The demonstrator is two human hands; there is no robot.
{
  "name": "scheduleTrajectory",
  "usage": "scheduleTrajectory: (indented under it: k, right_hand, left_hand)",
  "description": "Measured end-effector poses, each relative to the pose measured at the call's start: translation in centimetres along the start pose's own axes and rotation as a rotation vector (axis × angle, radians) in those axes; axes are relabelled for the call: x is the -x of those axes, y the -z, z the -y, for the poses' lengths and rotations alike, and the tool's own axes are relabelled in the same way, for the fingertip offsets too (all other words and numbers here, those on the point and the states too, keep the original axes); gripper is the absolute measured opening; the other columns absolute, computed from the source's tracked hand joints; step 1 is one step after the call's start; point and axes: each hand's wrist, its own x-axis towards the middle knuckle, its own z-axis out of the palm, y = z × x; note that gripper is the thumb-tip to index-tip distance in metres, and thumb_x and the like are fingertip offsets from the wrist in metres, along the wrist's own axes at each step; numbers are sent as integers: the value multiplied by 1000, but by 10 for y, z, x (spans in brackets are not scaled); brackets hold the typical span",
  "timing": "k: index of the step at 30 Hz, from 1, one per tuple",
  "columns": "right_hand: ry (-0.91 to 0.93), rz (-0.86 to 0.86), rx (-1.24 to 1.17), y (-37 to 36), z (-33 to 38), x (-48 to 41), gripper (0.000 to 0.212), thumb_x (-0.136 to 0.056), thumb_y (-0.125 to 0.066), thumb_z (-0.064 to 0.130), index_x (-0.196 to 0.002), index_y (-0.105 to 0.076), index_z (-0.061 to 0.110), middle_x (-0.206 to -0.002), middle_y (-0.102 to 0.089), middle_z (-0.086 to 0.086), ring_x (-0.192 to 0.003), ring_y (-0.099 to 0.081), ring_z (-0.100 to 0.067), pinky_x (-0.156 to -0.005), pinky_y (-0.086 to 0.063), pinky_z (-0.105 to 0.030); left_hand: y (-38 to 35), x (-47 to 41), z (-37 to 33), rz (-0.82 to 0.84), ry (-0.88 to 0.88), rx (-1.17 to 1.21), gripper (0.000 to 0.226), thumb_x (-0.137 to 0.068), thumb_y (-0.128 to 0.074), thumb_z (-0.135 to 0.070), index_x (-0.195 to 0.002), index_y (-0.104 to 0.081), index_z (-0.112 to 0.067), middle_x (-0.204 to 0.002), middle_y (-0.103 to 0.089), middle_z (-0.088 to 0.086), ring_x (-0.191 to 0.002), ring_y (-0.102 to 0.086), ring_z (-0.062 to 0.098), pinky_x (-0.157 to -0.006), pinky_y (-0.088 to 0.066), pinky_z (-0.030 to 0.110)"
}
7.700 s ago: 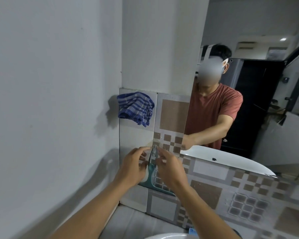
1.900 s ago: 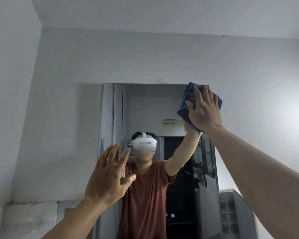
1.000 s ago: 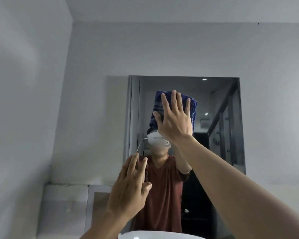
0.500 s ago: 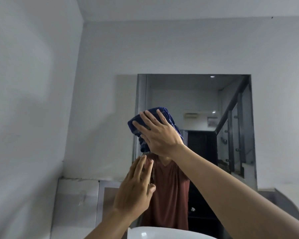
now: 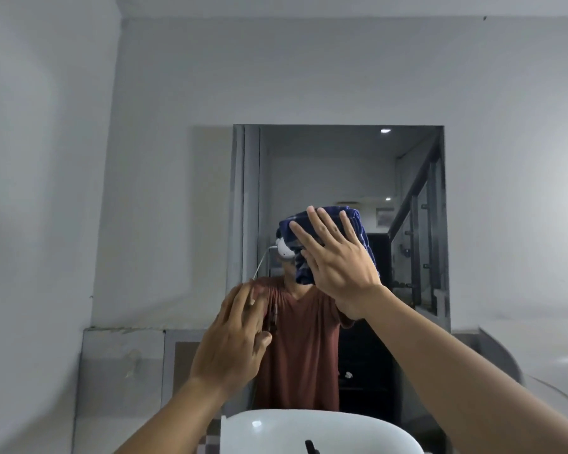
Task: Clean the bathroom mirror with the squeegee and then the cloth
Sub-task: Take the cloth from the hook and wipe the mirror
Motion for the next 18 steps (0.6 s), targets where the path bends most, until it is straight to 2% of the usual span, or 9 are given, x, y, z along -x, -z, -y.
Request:
scheduleTrajectory:
  k: [4, 7, 12, 16, 18]
  right_hand:
    - [-117, -45, -7, 7, -26, 7, 55, -105, -29, 35, -159, -25, 23, -166, -20, -15, -155, -15, -29, -125, -7, -55]
    - [-210, -57, 1, 10, -47, 15, 62, -103, -39, 41, -160, -21, 24, -167, -17, -15, -155, -12, -30, -125, -8, -56]
    - [-341, -56, 33, 17, -75, 31, 74, -99, -36, 59, -161, -11, 27, -168, -12, -14, -156, -7, -29, -126, -1, -54]
    - [-413, -54, 50, 18, -86, 51, 74, -99, -32, 62, -161, -10, 28, -168, -11, -14, -156, -7, -30, -125, 2, -54]
    - [-451, -56, 51, 14, -85, 62, 73, -100, -29, 62, -161, -11, 27, -168, -11, -14, -156, -8, -30, -125, 2, -55]
  left_hand:
    - [1, -1, -3, -18, -51, -100, 73, -91, -62, -42, -150, -42, -4, -154, -38, 21, -143, -36, 36, -116, -38, 43]
    - [-3, -2, -7, -9, -43, -68, 74, -96, -49, -50, -155, -33, -7, -158, -33, 20, -147, -31, 35, -118, -35, 46]
    - [-8, -4, -11, 11, -9, -37, 83, -92, -52, -60, -157, -30, -13, -160, -26, 20, -147, -28, 36, -114, -39, 44]
    - [-11, -4, -11, -1, 26, 5, 85, -88, -63, -58, -156, -34, -15, -159, -26, 18, -146, -31, 36, -104, -48, 46]
    - [-11, -4, -11, -5, 15, -9, 85, -88, -56, -61, -156, -34, -15, -159, -26, 19, -145, -32, 37, -103, -47, 45]
